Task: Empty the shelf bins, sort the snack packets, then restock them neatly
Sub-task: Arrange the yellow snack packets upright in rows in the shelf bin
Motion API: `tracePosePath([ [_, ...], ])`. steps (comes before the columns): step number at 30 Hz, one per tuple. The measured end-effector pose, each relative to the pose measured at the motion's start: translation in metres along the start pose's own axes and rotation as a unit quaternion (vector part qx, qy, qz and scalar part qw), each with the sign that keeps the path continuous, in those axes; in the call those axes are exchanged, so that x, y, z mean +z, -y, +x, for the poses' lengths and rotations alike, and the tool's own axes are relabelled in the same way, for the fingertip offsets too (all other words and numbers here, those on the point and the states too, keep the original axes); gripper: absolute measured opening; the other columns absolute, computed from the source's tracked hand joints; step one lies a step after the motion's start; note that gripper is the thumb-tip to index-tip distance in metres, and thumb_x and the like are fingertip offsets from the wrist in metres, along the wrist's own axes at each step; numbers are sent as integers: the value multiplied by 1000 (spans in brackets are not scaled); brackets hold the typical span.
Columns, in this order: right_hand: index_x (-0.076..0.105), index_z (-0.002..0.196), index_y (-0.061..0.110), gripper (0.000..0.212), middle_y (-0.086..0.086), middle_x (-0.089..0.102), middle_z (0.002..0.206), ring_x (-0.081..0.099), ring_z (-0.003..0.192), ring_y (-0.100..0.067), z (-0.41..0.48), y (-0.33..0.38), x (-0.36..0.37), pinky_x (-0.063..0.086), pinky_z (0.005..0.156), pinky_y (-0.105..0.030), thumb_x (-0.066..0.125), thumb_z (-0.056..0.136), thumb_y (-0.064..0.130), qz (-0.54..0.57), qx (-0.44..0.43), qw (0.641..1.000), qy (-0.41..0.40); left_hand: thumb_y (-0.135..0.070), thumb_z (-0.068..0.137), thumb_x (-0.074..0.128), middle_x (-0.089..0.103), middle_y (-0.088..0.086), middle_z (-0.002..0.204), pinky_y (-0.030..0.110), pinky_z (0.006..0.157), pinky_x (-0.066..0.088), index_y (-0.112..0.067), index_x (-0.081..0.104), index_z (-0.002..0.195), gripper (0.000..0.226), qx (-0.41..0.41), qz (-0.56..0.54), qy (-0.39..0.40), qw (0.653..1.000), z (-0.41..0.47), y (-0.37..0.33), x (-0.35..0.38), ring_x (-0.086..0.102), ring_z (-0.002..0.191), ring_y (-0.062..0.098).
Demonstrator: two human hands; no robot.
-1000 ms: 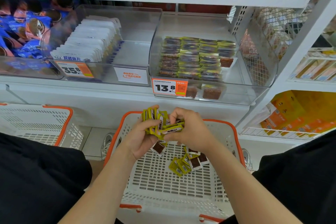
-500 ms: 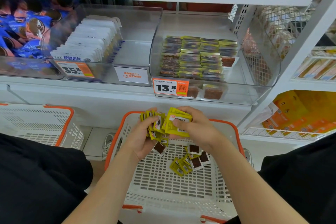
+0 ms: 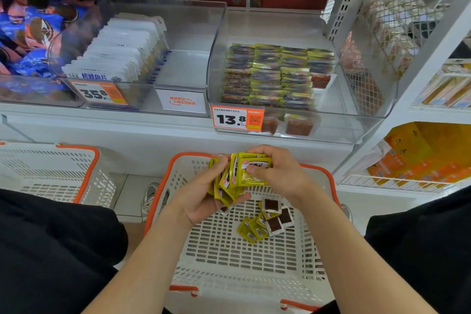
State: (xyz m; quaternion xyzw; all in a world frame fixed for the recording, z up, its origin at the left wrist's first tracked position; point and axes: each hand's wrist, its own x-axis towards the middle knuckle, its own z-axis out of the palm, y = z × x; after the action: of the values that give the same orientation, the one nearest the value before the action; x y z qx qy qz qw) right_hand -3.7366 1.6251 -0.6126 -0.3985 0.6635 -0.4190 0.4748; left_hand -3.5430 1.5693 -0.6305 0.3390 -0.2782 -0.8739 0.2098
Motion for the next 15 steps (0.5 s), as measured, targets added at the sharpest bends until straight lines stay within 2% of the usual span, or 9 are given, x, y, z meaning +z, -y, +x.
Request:
tracePosePath([
  [2, 76, 108, 30, 25, 3, 77, 106, 74, 99, -17, 0, -1, -3, 62, 87, -33, 78, 93, 11, 8, 8, 1000, -3, -31, 100, 60, 66, 23, 136, 55, 91, 61, -8, 59, 143, 48, 4, 11, 5, 1000, 0, 1, 1, 71, 110, 35],
  [5, 77, 109, 30, 27, 2, 78, 106, 74, 101, -19, 2, -1, -8, 62, 91, -40, 77, 92, 9, 3, 28, 1000, 3, -26, 99, 60, 65, 21, 138, 56, 94, 59, -12, 59, 140, 44, 18, 1, 4, 1000, 1, 1, 1, 72, 111, 36],
  [9, 74, 115, 29, 32, 3, 76, 110, 74, 99, -14, 2, -1, -7, 61, 93, -42, 84, 88, 17, -23, 31, 999, 16, -17, 101, 61, 64, 20, 141, 63, 98, 55, -15, 54, 146, 46, 33, 30, 19, 999, 1, 0, -1, 65, 123, 45],
  [13, 77, 110, 29, 26, 7, 77, 106, 74, 97, -12, 0, 0, -5, 62, 91, -44, 82, 89, 14, -44, -17, 999, 8, -19, 102, 58, 65, 19, 140, 63, 100, 54, -17, 57, 145, 44, 29, 27, 7, 999, 1, -2, 1, 67, 118, 42],
  [15, 76, 114, 34, 35, 6, 75, 113, 73, 103, -14, -1, 2, -6, 63, 90, -41, 80, 90, 9, -50, -44, 998, 4, -26, 103, 58, 66, 17, 139, 59, 99, 56, -16, 61, 141, 39, 13, 15, -11, 1000, 1, -2, 1, 69, 118, 39],
])
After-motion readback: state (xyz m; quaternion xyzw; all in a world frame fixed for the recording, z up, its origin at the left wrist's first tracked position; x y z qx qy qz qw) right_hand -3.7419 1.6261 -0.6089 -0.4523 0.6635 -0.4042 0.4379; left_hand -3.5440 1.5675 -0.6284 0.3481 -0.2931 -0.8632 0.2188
